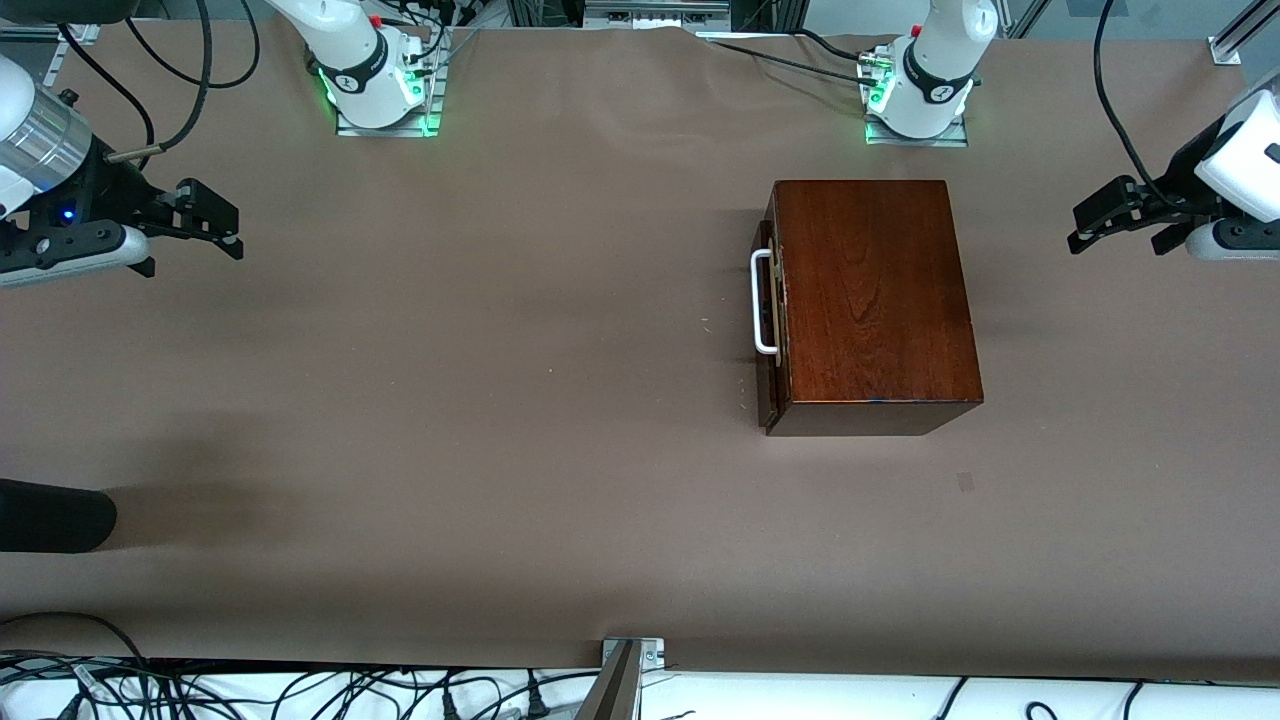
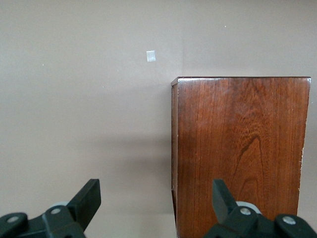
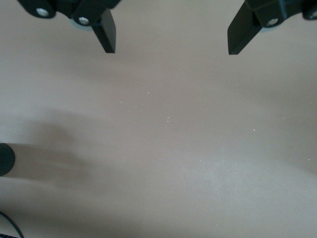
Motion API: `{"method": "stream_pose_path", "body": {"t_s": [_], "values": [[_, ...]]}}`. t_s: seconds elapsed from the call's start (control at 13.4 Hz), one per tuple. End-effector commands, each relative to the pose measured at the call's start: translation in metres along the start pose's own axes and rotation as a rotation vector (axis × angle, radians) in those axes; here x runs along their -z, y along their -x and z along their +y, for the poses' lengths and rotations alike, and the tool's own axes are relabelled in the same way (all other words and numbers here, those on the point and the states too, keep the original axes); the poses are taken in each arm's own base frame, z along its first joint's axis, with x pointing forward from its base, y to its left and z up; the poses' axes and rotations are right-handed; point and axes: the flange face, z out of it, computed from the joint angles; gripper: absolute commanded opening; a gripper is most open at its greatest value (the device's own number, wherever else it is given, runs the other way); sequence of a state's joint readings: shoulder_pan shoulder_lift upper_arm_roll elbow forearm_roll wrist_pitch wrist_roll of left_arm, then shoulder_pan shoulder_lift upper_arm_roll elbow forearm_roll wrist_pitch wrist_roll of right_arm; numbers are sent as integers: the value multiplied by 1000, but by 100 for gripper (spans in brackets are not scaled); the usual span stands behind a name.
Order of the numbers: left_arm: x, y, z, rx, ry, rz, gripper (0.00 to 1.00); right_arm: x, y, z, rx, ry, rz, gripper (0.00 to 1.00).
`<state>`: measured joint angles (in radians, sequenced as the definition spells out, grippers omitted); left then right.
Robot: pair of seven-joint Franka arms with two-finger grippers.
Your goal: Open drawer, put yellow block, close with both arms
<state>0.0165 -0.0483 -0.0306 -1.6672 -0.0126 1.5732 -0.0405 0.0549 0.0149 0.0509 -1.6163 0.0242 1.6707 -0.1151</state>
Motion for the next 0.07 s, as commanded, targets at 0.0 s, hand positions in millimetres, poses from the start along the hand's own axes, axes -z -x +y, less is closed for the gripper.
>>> {"method": "stream_pose_path", "body": {"t_s": [0.0], "values": [[2, 4, 2, 6, -6, 17, 100, 5, 1, 0, -16, -16, -4, 100]]}}
